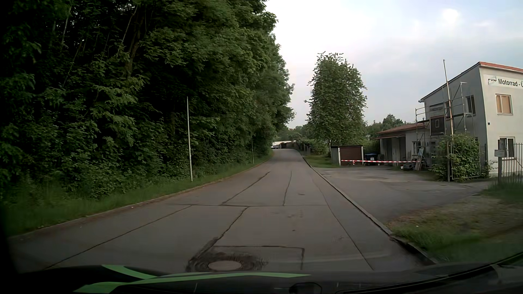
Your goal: Follow the waypoints while adhering to traffic rules and regulations
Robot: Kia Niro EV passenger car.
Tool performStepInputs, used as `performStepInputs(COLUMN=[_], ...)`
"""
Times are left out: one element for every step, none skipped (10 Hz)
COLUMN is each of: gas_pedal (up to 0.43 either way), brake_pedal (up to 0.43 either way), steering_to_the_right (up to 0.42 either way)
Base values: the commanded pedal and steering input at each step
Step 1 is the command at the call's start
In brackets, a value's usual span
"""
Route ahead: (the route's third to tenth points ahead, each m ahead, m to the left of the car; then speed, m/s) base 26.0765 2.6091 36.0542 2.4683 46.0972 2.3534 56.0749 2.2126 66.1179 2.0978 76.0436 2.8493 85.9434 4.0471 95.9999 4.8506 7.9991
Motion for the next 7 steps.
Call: performStepInputs(gas_pedal=[0.02,0.02,0.02,0.02,0.02,0.028,0.028], brake_pedal=[0.0,0.0,0.0,0.0,0.0,0.0,0.0], steering_to_the_right=[0.008,0.01,0.014,0.017,0.017,0.012,0.01])
